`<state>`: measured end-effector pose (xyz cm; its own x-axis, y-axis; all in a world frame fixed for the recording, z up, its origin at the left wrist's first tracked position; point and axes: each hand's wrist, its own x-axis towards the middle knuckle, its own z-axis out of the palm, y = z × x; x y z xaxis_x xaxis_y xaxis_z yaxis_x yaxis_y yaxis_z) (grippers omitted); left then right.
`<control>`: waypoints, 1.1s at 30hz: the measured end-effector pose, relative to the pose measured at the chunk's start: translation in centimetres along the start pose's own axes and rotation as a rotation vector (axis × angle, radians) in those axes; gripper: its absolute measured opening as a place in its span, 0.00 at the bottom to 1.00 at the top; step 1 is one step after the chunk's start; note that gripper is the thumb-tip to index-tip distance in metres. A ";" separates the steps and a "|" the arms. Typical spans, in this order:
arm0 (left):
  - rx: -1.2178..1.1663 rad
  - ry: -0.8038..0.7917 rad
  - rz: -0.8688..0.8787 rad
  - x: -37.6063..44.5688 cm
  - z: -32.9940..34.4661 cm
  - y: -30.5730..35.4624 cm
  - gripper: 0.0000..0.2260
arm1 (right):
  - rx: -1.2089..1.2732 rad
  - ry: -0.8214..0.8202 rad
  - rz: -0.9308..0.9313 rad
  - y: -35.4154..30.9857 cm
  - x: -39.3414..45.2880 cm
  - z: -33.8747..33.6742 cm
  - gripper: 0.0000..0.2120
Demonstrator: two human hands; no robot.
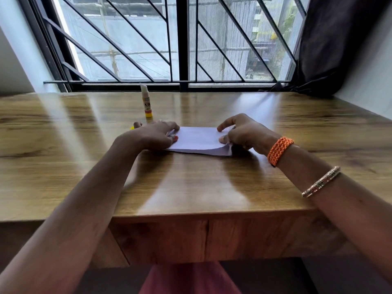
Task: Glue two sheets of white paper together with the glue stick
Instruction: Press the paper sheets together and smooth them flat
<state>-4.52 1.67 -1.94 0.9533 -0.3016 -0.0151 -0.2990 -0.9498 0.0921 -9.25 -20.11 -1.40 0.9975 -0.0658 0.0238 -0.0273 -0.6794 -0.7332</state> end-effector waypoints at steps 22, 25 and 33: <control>0.072 -0.126 -0.054 0.3 2.4 1.1 0.32 | -0.424 -0.038 -0.088 1.2 -1.3 -1.0 0.29; 0.099 -0.125 -0.052 0.4 2.4 0.9 0.33 | -0.454 -0.081 -0.090 1.0 -1.1 -1.0 0.34; 0.123 -0.152 -0.058 0.2 1.6 0.8 0.34 | -0.449 -0.163 -0.051 0.8 -0.6 -1.3 0.39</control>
<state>-4.62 0.68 -3.50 0.9546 -0.2464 -0.1675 -0.2556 -0.9661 -0.0357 -9.94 -21.56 -1.15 0.9944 0.0670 -0.0812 0.0326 -0.9296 -0.3670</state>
